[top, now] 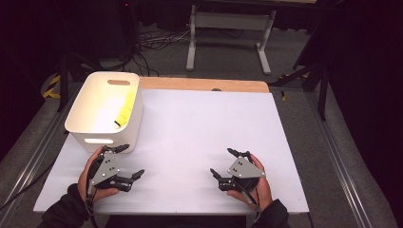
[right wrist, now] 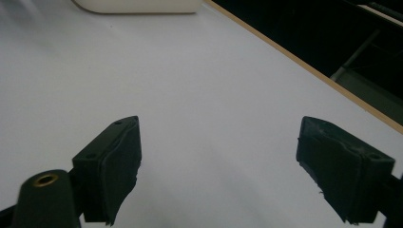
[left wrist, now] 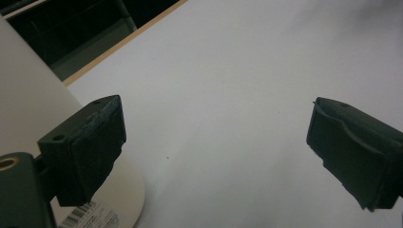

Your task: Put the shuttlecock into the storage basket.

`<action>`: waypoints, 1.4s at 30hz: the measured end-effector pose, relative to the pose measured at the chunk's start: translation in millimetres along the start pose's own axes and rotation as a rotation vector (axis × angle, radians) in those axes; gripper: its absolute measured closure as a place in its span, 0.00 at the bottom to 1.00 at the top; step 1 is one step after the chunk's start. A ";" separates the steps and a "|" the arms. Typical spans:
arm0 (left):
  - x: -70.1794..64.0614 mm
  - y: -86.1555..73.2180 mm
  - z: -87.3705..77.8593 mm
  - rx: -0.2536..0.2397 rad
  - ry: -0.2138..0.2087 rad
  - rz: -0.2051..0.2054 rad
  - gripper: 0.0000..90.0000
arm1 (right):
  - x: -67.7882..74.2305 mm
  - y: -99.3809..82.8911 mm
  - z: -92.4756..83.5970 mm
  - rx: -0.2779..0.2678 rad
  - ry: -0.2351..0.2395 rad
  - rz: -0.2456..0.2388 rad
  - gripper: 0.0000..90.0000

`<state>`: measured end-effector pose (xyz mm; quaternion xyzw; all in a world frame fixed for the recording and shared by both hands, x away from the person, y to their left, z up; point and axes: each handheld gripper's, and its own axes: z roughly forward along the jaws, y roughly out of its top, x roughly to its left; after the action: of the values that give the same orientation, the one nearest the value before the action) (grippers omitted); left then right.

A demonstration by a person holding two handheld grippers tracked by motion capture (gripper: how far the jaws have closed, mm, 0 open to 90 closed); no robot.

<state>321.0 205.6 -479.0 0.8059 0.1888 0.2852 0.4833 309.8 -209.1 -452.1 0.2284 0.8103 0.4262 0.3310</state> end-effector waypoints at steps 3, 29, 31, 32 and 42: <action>0.9 -5.3 -5.3 0.003 0.012 -0.023 0.07 | -1.1 -0.7 -0.2 -0.005 -0.005 0.007 0.18; 1.3 -16.7 -11.6 0.041 0.033 -0.066 0.05 | -7.4 -9.8 1.4 -0.017 0.013 0.053 0.17; 1.2 -17.2 -10.9 0.043 0.027 -0.063 0.05 | -7.7 -9.7 1.4 -0.018 0.010 0.060 0.17; 0.8 -17.5 -10.9 0.044 0.023 -0.061 0.05 | -7.6 -9.4 1.2 -0.018 0.009 0.060 0.17; -2.7 -16.7 -12.0 0.036 0.013 -0.042 0.05 | -3.4 -7.8 2.7 -0.018 0.000 0.057 0.16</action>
<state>310.8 219.8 -490.2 0.8085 0.2139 0.2768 0.4732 313.4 -214.0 -458.7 0.2487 0.7994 0.4429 0.3210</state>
